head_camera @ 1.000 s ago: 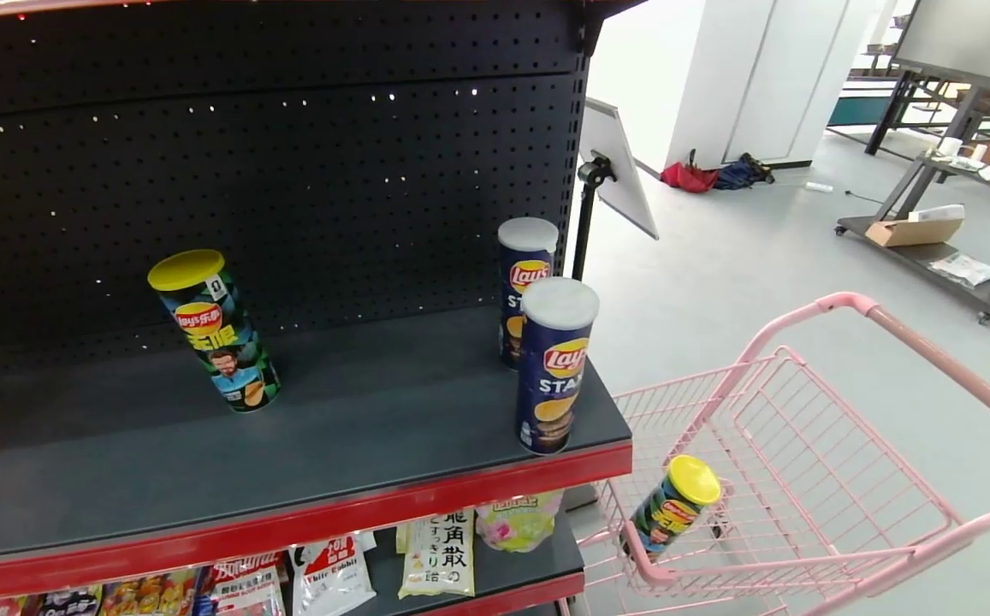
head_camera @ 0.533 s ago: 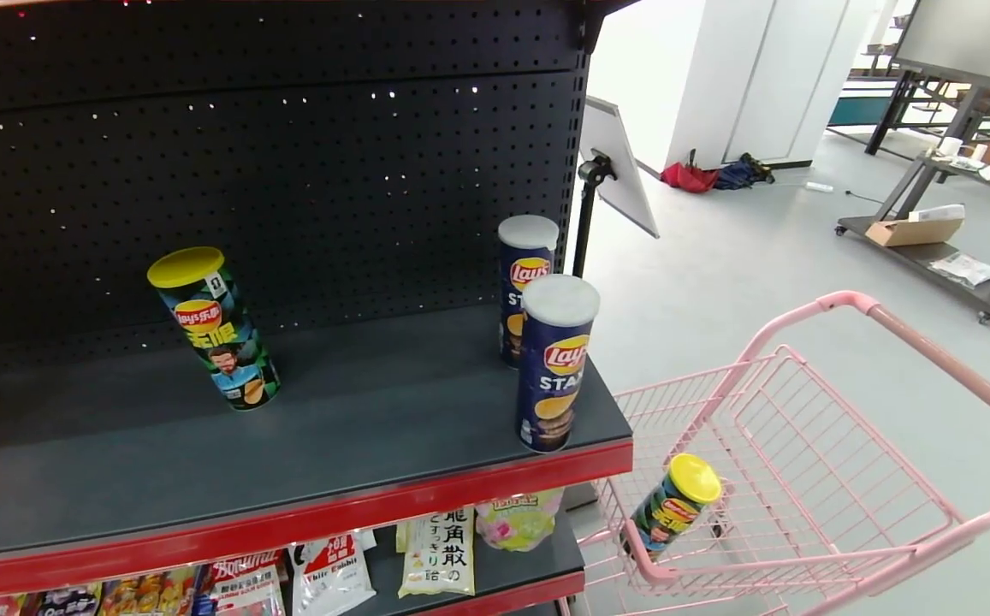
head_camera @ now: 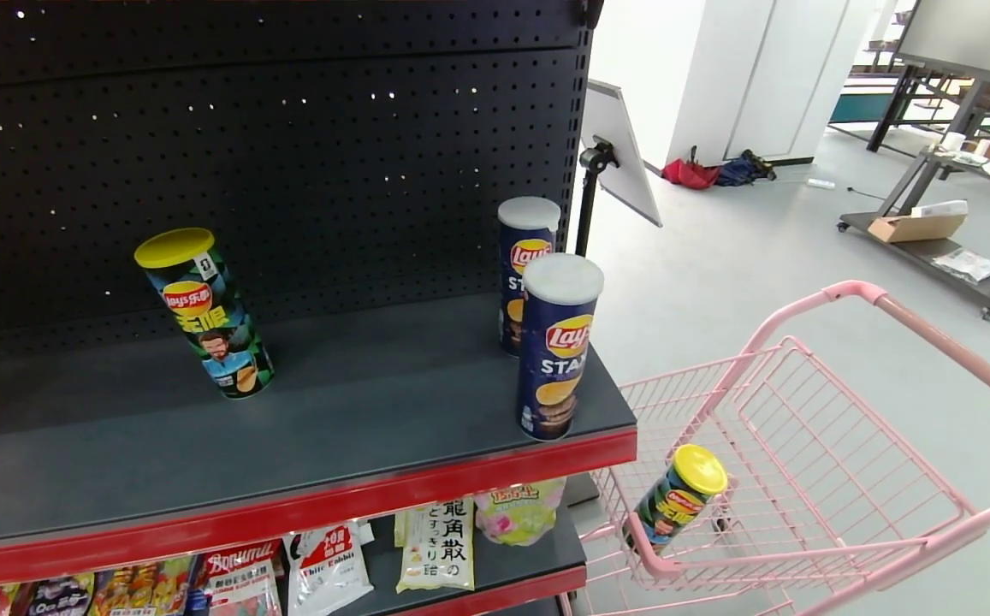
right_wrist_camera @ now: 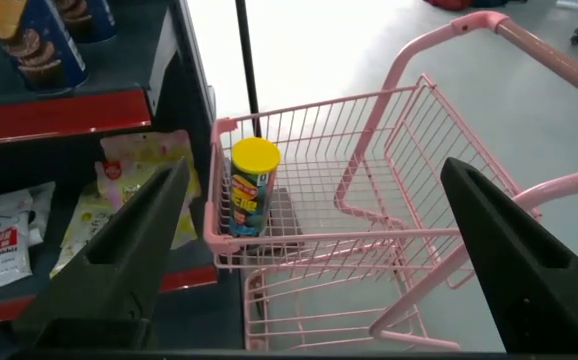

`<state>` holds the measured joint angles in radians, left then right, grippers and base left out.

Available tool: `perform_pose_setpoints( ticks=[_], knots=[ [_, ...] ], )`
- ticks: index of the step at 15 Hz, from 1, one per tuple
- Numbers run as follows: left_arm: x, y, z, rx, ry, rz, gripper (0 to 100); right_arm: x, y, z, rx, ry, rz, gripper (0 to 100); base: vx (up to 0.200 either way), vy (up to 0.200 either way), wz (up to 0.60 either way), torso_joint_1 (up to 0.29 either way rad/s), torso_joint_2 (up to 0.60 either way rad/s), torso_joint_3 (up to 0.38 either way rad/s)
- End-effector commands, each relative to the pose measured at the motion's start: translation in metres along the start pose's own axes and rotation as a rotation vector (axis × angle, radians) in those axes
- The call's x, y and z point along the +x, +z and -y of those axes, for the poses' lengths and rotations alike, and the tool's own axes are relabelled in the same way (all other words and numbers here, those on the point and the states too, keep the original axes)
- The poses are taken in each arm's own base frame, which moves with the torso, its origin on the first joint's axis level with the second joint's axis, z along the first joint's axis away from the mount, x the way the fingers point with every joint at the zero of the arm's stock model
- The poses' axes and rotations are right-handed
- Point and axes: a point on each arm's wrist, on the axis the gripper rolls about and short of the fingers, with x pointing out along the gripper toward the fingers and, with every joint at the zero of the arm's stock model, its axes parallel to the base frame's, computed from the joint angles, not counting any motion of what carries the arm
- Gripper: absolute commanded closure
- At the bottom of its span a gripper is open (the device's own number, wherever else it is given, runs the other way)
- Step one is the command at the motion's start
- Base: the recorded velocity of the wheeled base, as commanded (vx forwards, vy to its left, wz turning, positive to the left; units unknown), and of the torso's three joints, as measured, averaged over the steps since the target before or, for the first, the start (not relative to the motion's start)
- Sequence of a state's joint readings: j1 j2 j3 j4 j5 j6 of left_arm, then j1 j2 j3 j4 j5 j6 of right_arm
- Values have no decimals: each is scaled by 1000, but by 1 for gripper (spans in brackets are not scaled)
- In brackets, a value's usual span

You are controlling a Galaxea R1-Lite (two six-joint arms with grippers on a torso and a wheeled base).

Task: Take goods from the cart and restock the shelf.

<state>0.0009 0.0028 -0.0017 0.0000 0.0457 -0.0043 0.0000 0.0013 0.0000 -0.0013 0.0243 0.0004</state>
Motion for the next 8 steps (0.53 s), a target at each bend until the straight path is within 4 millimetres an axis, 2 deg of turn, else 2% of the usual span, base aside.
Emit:
perform_pose_setpoints(
  ticks=[1, 8],
  knots=[
    [0, 0, 0, 0, 1, 0, 0, 0, 0, 0, 0, 0, 0, 0, 0, 0, 0, -144, 344, 193],
    [0, 0, 0, 0, 1, 0, 0, 0, 0, 0, 1, 0, 2, 0, 0, 0, 0, -146, 345, 198]
  ],
)
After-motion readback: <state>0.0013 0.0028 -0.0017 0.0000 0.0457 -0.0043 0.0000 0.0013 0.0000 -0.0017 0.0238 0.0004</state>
